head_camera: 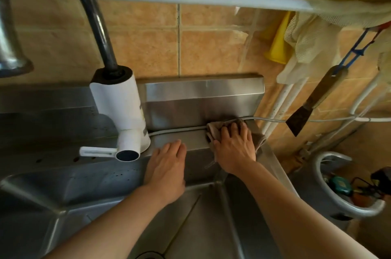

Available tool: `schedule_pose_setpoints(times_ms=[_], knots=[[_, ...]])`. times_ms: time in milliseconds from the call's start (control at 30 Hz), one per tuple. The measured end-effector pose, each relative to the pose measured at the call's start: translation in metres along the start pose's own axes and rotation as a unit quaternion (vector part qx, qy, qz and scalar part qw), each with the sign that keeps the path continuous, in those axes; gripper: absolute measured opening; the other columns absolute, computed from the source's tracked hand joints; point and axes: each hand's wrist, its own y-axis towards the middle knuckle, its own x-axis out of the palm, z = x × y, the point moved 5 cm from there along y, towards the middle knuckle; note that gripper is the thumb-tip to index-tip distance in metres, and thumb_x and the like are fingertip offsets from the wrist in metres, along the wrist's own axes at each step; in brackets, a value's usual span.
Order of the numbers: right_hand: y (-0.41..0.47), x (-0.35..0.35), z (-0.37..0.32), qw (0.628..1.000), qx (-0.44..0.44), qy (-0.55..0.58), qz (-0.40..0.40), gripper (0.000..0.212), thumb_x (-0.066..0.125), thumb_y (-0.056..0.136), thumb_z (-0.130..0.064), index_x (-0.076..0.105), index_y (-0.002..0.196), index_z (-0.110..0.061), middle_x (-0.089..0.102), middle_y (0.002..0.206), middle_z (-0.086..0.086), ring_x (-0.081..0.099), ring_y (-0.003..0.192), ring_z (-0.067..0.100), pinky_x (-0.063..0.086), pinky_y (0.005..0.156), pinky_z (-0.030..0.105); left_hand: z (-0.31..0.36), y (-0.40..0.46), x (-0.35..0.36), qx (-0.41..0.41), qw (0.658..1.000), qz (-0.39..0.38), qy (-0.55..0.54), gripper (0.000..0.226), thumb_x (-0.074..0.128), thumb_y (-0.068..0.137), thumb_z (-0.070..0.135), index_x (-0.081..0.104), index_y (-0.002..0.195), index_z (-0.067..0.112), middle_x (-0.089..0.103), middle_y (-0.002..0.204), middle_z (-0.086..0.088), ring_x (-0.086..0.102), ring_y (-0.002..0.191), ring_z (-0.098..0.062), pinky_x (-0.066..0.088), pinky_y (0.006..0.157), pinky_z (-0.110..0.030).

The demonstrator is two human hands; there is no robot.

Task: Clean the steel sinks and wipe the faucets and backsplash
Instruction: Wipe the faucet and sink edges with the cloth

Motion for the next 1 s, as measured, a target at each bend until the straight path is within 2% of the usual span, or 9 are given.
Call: schedule_pose_setpoints(times_ms=[100,367,433,533,600,633,700,767,1000], knots=[[0.003,0.005,0.01,1.0,-0.004,0.001,-0.002,0.066,0.013,0.095,-0.054,0.027,0.144,-0.013,0.02,0.154,0.017,0.005,0.144,0.035,0.002,0.119,0.047,0.004,0.004,0.001,-0.01,1.0,-0.015,0.014,0.082,0.061,0.084,0.028,0.014,0.149,0.012,0.015,0.154,-0.005,0.021,0.139,-0.022,0.023,0.113,-0.034],[-0.033,-0.007,0.037,0.997,0.061,-0.037,-0.005,0.069,0.025,0.099,-0.049,0.005,0.152,-0.009,-0.008,0.158,0.017,-0.013,0.144,0.038,-0.001,0.12,0.047,0.006,0.008,-0.005,-0.019,0.998,-0.032,0.047,0.072,0.061,0.083,0.029,0.026,0.144,0.013,0.028,0.147,-0.004,0.032,0.132,-0.021,0.029,0.104,-0.035],[-0.061,-0.004,0.038,0.996,0.072,-0.052,0.008,0.073,0.043,0.096,-0.044,0.013,0.15,-0.005,0.002,0.156,0.024,-0.001,0.144,0.045,0.01,0.119,0.051,0.008,0.007,-0.007,-0.024,0.998,-0.037,0.046,0.072,0.061,0.082,0.031,0.026,0.143,0.013,0.028,0.145,-0.004,0.033,0.131,-0.021,0.029,0.102,-0.037],[-0.104,0.009,0.044,0.993,0.105,-0.047,0.022,0.075,0.083,0.062,-0.035,0.059,0.125,-0.001,0.047,0.134,0.032,0.045,0.122,0.054,0.045,0.095,0.058,0.015,0.004,-0.009,-0.034,0.998,-0.03,0.033,0.072,0.06,0.081,0.032,0.027,0.142,0.014,0.03,0.142,-0.005,0.032,0.131,-0.022,0.026,0.104,-0.041],[-0.115,0.013,0.048,0.99,0.133,-0.039,0.008,0.077,0.088,0.052,-0.034,0.065,0.119,-0.004,0.053,0.129,0.031,0.052,0.115,0.054,0.047,0.088,0.059,0.025,0.006,-0.007,-0.012,1.0,-0.026,0.011,0.08,0.059,0.082,0.029,0.016,0.148,0.016,0.018,0.152,-0.004,0.021,0.139,-0.022,0.019,0.11,-0.044],[-0.114,0.012,0.048,0.99,0.14,-0.029,0.0,0.079,0.085,0.058,-0.038,0.061,0.126,-0.006,0.047,0.134,0.032,0.047,0.119,0.055,0.044,0.092,0.061,0.032,0.008,-0.005,0.007,1.0,-0.028,-0.003,0.084,0.059,0.083,0.027,0.011,0.15,0.018,0.011,0.156,-0.003,0.014,0.142,-0.021,0.016,0.113,-0.045],[-0.098,0.008,0.047,0.989,0.142,-0.034,-0.003,0.079,0.06,0.085,-0.047,0.028,0.149,-0.013,0.014,0.153,0.031,0.019,0.137,0.054,0.024,0.109,0.061,0.043,0.014,-0.004,0.025,0.999,-0.031,-0.026,0.088,0.06,0.083,0.024,0.005,0.152,0.019,0.004,0.158,0.0,0.011,0.144,-0.02,0.014,0.115,-0.046],[-0.072,0.004,0.046,0.99,0.14,-0.025,-0.001,0.076,0.042,0.095,-0.05,0.002,0.152,-0.019,-0.01,0.156,0.024,0.0,0.142,0.049,0.01,0.114,0.057,0.047,0.019,-0.005,0.022,0.999,-0.03,-0.027,0.089,0.062,0.083,0.024,0.006,0.151,0.018,0.005,0.158,0.0,0.014,0.143,-0.02,0.016,0.115,-0.045],[0.0,-0.001,0.04,0.993,0.106,-0.05,-0.016,0.087,0.055,0.085,-0.054,0.007,0.151,-0.023,-0.003,0.156,0.022,0.012,0.138,0.048,0.021,0.112,0.054,0.047,0.023,-0.002,0.016,0.999,-0.027,-0.014,0.089,0.063,0.083,0.021,0.007,0.152,0.017,0.005,0.159,-0.001,0.017,0.141,-0.019,0.02,0.115,-0.037]])
